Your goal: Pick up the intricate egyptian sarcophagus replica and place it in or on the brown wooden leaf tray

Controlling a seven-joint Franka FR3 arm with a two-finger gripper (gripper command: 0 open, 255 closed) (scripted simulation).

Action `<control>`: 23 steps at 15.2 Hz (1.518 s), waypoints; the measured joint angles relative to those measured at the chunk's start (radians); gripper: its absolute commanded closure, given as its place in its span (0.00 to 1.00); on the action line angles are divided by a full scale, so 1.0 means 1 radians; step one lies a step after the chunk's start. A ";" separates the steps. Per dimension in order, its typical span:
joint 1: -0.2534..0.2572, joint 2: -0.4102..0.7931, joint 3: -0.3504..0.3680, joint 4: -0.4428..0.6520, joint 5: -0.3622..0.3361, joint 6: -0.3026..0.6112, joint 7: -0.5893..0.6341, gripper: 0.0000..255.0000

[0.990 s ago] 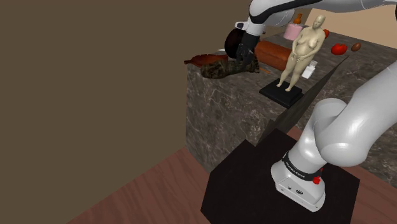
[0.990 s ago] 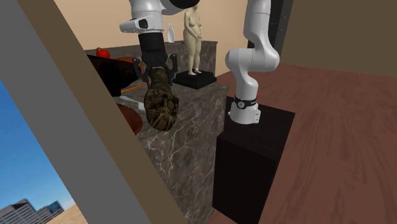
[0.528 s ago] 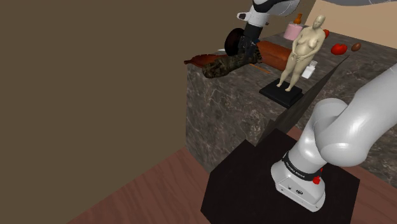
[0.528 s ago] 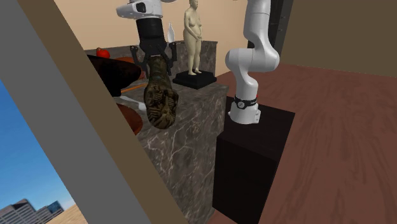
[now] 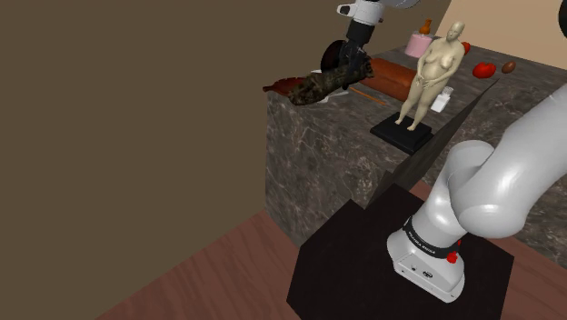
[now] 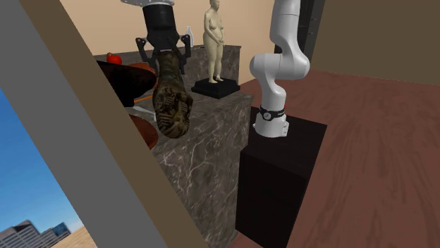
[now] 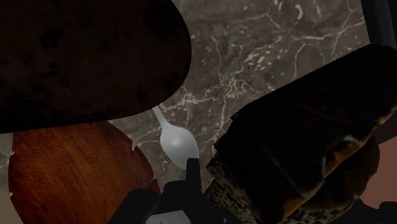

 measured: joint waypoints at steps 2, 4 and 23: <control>0.013 0.092 -0.029 0.077 0.058 -0.009 -0.037 1.00; 0.014 0.205 -0.054 0.177 0.134 -0.032 -0.082 1.00; -0.146 0.675 -0.026 0.561 0.447 -0.086 -0.222 1.00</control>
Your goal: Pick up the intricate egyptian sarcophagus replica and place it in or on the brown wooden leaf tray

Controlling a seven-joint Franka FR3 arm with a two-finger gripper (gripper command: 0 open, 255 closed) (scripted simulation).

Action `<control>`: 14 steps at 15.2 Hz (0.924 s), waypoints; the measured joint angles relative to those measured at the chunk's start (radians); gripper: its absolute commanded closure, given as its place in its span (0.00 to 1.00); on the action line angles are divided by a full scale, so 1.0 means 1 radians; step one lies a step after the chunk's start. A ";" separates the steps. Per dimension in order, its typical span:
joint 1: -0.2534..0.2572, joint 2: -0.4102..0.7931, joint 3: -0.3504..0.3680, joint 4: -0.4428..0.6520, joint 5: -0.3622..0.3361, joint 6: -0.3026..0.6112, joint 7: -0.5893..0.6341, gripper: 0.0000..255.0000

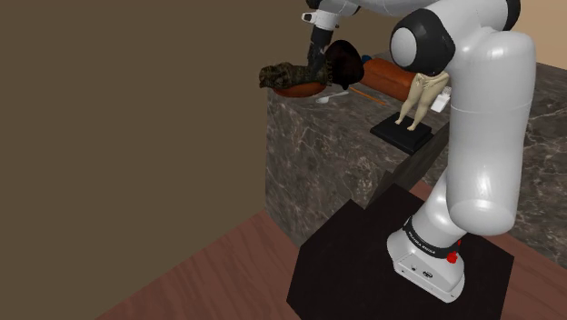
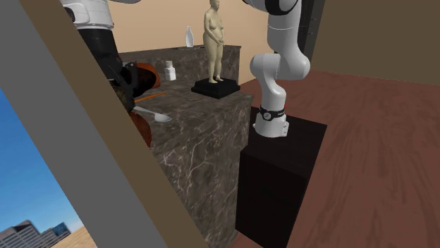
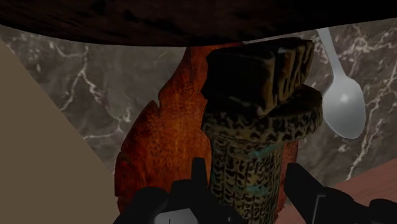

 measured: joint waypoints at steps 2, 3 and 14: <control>0.004 -0.001 0.000 -0.019 0.005 0.025 -0.004 1.00; 0.006 -0.001 0.000 -0.026 0.006 0.035 -0.005 1.00; 0.000 0.014 0.004 -0.022 0.011 0.031 -0.012 0.00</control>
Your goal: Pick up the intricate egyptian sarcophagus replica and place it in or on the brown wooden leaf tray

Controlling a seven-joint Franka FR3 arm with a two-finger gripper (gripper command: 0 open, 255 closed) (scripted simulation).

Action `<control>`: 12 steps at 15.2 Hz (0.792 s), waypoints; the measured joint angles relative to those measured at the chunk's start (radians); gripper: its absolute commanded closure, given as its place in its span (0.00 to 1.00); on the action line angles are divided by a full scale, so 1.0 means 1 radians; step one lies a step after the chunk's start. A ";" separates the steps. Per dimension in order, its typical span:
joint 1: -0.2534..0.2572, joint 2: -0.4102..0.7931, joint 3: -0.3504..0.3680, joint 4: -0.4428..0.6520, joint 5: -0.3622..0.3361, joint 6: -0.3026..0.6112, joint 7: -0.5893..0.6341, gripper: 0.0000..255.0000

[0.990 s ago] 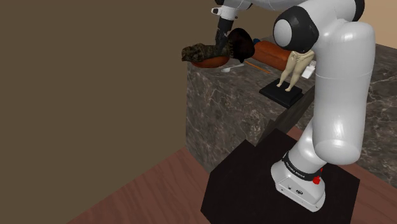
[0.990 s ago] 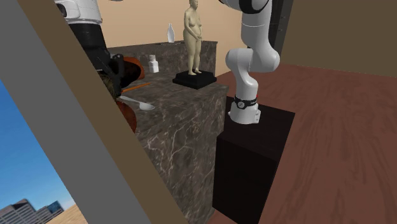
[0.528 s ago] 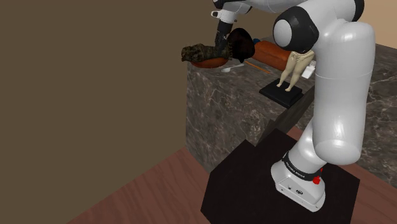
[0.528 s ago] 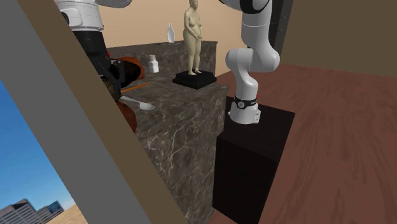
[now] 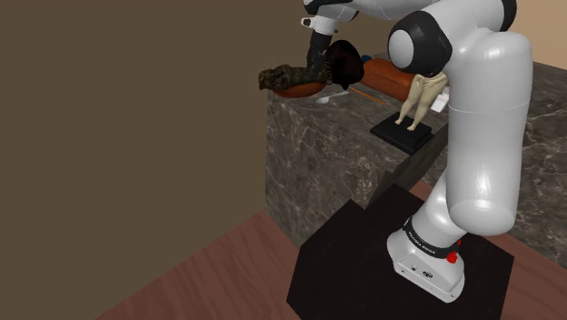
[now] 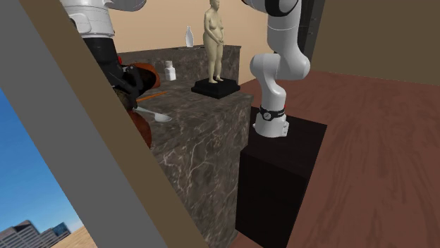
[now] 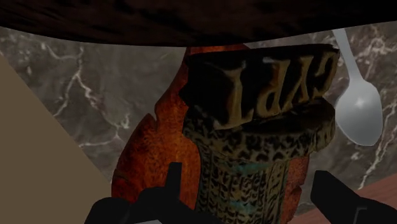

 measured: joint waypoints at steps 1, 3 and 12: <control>0.003 -0.003 -0.001 -0.005 -0.002 0.002 0.001 0.00; -0.001 -0.012 -0.005 0.026 -0.009 -0.033 0.010 0.00; -0.028 -0.010 -0.010 0.114 -0.013 -0.117 0.019 0.00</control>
